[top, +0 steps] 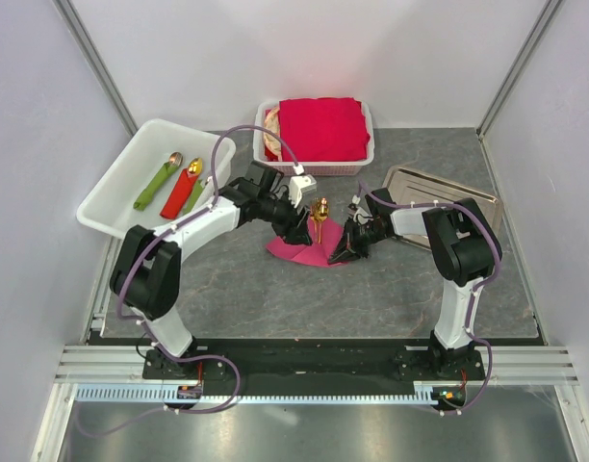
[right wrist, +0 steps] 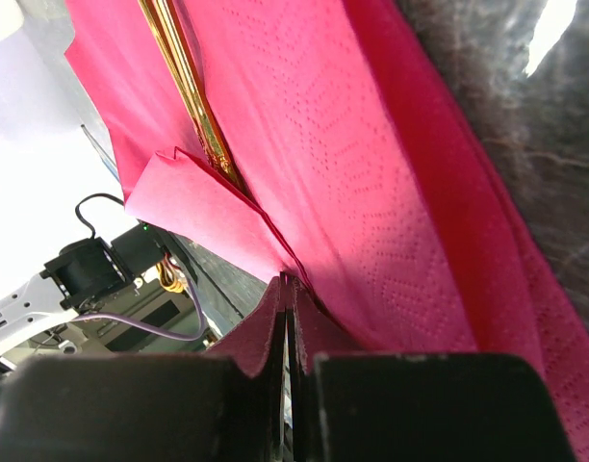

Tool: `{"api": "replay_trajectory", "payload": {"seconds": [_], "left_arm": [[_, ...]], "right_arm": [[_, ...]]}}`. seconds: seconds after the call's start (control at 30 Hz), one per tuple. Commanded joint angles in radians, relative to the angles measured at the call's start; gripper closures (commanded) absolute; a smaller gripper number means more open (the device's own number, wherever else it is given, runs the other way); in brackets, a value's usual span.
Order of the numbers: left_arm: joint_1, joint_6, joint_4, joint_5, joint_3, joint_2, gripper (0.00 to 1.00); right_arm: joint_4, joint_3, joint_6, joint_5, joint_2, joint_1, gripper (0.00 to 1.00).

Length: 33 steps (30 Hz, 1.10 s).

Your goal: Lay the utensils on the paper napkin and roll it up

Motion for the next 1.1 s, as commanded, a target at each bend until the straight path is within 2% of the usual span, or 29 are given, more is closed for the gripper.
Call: {"api": "replay_trajectory", "payload": {"seconds": [0.0,0.33,0.63,0.73,0.83,0.87,0.93,0.97,1.07], "left_arm": [[-0.001,-0.241,0.042,-0.001,-0.027,0.054,0.33],[-0.006,-0.265,0.054,-0.062,-0.017,0.157,0.26],[-0.011,-0.335,0.054,-0.004,-0.013,0.224,0.34],[-0.011,-0.338,0.046,-0.011,-0.007,0.240,0.43],[-0.011,-0.344,0.042,-0.022,-0.002,0.247,0.57],[-0.011,-0.347,0.045,-0.021,-0.001,0.249,0.64],[-0.011,-0.353,0.046,-0.021,0.002,0.257,0.72],[-0.009,-0.357,0.045,-0.025,0.001,0.260,0.81],[-0.009,-0.364,0.045,-0.028,0.007,0.276,0.93]], "right_arm": [[-0.033,0.007,-0.032,0.084,0.005,0.002,0.97],[-0.035,0.009,-0.035,0.090,0.010,0.003,0.97],[-0.038,0.006,-0.038,0.096,0.013,0.003,0.97],[-0.039,0.006,-0.041,0.098,0.008,0.003,0.97],[-0.044,0.006,-0.045,0.101,0.007,0.003,0.97],[-0.042,0.004,-0.046,0.101,0.004,0.003,0.97],[-0.044,0.006,-0.049,0.099,-0.004,0.003,0.97],[-0.044,0.007,-0.052,0.087,-0.007,0.003,0.96],[-0.039,0.009,-0.055,0.068,-0.025,0.003,0.91]]}}
